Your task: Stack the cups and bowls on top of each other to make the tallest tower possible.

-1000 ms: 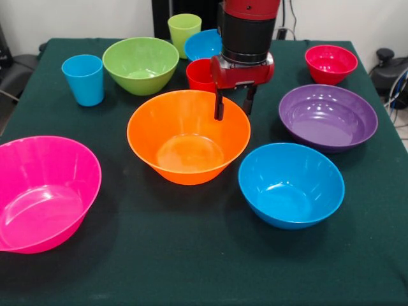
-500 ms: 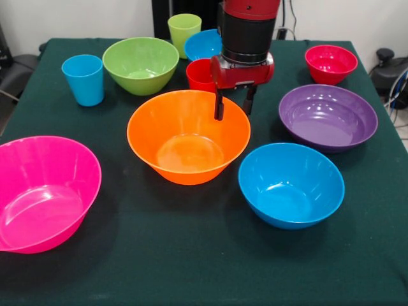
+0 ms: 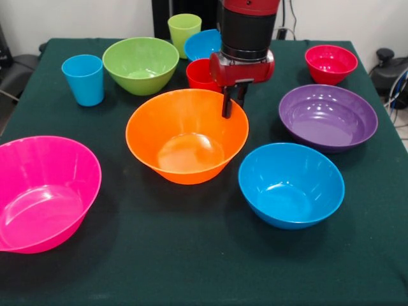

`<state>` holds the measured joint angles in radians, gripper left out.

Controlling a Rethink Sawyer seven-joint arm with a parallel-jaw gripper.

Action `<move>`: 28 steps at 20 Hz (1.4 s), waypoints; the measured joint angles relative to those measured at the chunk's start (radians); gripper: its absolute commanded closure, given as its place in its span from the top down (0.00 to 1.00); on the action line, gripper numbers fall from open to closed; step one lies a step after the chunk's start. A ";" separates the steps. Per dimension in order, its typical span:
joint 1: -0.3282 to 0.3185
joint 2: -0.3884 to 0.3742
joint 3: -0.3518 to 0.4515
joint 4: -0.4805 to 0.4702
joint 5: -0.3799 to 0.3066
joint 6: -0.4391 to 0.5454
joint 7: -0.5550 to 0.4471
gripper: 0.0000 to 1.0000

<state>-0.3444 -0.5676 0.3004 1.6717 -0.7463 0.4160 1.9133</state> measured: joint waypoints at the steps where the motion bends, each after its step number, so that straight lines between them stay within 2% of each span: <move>1: 0.000 -0.001 0.000 0.000 0.001 0.000 0.000 0.00; 13: -0.001 -0.003 0.000 0.000 0.011 0.000 0.000 0.00; 18: 0.007 -0.017 -0.002 0.000 0.038 0.000 0.000 0.00; 25: 0.070 -0.059 -0.006 0.002 0.129 0.001 0.000 0.00; 28: 0.095 -0.072 -0.006 0.004 0.195 0.011 0.000 0.00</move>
<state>-0.2491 -0.6400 0.2947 1.6753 -0.5512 0.4266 1.9133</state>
